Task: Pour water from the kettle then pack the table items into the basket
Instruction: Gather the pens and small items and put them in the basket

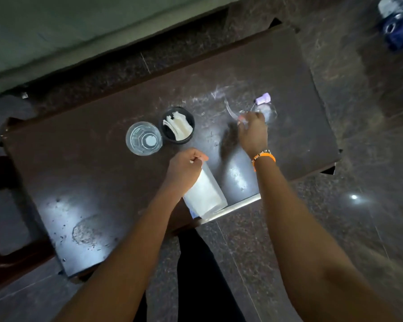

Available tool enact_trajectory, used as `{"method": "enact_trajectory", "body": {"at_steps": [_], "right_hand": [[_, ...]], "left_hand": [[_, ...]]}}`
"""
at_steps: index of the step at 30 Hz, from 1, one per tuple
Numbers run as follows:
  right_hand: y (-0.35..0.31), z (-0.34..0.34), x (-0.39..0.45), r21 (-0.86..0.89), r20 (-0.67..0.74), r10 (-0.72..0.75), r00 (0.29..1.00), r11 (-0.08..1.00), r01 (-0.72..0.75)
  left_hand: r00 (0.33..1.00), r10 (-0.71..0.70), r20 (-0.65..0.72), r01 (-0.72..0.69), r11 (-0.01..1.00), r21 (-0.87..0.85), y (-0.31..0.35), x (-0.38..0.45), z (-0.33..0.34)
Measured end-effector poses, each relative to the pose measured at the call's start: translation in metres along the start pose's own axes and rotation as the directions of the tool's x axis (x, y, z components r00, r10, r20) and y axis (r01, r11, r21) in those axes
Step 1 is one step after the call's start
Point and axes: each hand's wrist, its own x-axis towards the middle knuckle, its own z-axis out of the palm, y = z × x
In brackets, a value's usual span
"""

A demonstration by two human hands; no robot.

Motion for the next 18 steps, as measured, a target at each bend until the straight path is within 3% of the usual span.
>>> {"method": "enact_trajectory", "body": {"at_steps": [3, 9, 14, 18], "right_hand": [[0.017, -0.001, 0.033, -0.159, 0.026, -0.035, 0.999, 0.986, 0.038], [0.043, -0.002, 0.086, -0.305, 0.120, 0.029, 0.992, 0.952, 0.009], [0.048, 0.008, 0.080, -0.300, 0.073, 0.028, 0.997, 0.954, -0.005], [0.037, 0.021, 0.038, -0.118, 0.070, 0.064, 0.995, 0.991, -0.056]], "left_hand": [[1.000, -0.015, 0.006, 0.015, 1.000, -0.025, 0.008, 0.009, 0.010], [1.000, -0.018, 0.011, 0.019, 0.998, -0.064, 0.010, 0.020, 0.022], [0.999, -0.043, -0.017, 0.042, 0.995, -0.092, 0.000, 0.022, 0.018], [0.994, -0.086, -0.063, 0.077, 0.988, -0.135, -0.010, 0.016, 0.006]]}}
